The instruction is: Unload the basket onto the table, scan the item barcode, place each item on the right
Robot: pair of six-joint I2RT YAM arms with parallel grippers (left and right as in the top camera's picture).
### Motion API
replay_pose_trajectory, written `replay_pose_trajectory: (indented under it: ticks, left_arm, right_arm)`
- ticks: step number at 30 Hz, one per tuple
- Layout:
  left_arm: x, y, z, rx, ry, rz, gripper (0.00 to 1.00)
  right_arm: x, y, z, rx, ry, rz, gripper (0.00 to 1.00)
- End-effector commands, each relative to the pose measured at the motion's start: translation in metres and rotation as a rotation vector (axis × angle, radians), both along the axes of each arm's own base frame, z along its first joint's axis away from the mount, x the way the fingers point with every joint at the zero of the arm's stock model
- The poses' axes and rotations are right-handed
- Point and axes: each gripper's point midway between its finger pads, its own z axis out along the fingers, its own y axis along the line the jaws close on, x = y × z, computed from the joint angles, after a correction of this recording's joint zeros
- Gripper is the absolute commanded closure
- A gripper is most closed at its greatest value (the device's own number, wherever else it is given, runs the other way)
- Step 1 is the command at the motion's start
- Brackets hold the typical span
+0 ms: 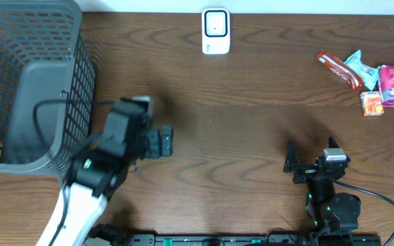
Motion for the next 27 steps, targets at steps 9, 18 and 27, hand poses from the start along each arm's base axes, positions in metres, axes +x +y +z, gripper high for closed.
replay_pose_trajectory:
  ticks: [9, 18, 27]
  left_arm:
    - [-0.038, 0.020, -0.011, -0.171, -0.345, -0.146, 0.02]
    - [-0.047, 0.031, -0.012, -0.149, -0.453, -0.107, 0.02]
    - [-0.040, 0.043, -0.013, -0.107, -0.639, -0.053, 0.02]
  right_arm:
    - [0.000, -0.003, -0.001, -0.016, -0.001, -0.013, 0.01]
    - [0.000, -0.003, -0.001, -0.016, -0.001, -0.013, 0.01]
    - [0.000, -0.003, -0.001, -0.016, -0.001, -0.013, 0.01]
